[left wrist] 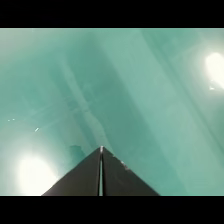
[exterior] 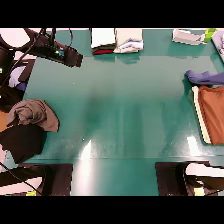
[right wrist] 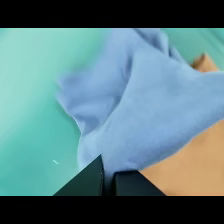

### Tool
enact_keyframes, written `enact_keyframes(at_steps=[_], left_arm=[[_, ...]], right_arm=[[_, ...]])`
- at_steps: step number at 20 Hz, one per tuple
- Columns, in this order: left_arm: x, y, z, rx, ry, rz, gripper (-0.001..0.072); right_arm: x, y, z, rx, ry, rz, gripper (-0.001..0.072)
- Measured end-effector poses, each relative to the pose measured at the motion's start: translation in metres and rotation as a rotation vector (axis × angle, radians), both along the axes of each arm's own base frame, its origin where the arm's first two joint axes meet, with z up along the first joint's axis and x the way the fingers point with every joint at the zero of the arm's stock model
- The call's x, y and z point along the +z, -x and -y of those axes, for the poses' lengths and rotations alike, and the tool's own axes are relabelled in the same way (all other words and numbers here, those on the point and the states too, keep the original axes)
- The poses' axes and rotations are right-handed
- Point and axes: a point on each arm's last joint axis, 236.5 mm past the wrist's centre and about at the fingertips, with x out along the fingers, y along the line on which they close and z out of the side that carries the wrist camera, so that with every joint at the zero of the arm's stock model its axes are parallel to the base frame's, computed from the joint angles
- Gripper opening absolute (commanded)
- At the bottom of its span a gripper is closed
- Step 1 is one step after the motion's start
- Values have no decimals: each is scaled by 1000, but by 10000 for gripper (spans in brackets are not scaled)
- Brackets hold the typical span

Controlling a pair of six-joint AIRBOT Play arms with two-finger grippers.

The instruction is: Fold the shirts.

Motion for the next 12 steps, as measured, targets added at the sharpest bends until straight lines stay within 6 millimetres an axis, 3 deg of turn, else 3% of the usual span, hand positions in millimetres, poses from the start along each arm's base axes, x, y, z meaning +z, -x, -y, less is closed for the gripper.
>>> enact_keyframes(at_steps=[3, 6, 9, 12], left_arm=[[0, 1, 1, -3, 7, -5, 26], [0, 2, 2, -4, 9, -7, 26], [0, 2, 2, -5, 10, -7, 26], [0, 2, 2, -6, 10, -7, 26]], right_arm=[[50, -6, 6, -2, 51, 104, 17], [91, 4, 10, -2, 92, 151, 17], [103, 26, 14, 1, 113, 116, 17], [92, 59, 19, -7, 115, 43, 17]])
